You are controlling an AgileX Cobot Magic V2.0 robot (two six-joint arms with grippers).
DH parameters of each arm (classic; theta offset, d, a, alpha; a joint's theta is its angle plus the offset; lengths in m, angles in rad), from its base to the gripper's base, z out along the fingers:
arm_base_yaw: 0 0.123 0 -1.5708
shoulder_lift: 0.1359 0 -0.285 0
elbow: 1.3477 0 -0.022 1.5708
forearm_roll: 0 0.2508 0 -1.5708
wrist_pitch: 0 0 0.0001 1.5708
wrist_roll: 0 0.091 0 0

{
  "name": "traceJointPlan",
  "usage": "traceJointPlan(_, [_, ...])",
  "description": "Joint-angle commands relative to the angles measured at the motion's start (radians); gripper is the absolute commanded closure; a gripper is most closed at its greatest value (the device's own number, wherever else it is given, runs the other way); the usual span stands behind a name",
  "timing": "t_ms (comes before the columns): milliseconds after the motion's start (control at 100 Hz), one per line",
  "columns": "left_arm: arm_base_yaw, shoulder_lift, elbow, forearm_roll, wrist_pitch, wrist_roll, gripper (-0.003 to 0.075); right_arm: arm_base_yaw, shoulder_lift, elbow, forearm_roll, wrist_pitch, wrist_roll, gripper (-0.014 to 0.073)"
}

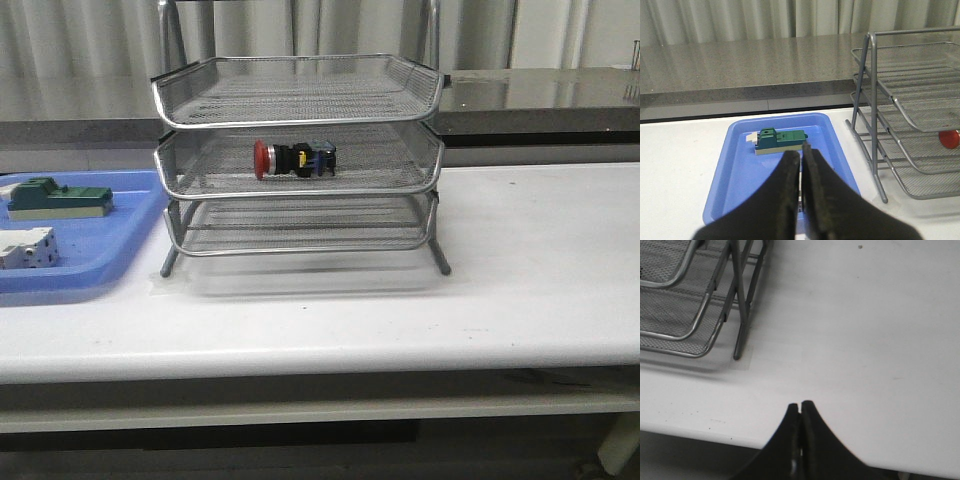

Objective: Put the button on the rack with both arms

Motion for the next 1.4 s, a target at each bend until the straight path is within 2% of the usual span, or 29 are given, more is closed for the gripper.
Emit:
traceJointPlan(0, [0.000,0.003,-0.028,-0.013,-0.081,-0.009,0.0716,-0.023,-0.088,0.016,-0.007,-0.108,0.005,0.0660])
traceJointPlan(360, [0.000,0.003,-0.028,-0.013,-0.081,-0.009,0.0716,-0.025,-0.344,0.197,-0.007,-0.272,0.005,0.0660])
traceJointPlan(840, [0.000,0.003,-0.028,-0.013,-0.081,-0.009,0.0716,-0.025,-0.698,0.383,-0.007,-0.287,0.005,0.0660])
traceJointPlan(1390, [0.000,0.003,-0.028,-0.013,-0.081,-0.009,0.0716,-0.025,-0.730,0.386,-0.007,-0.285,0.005,0.0660])
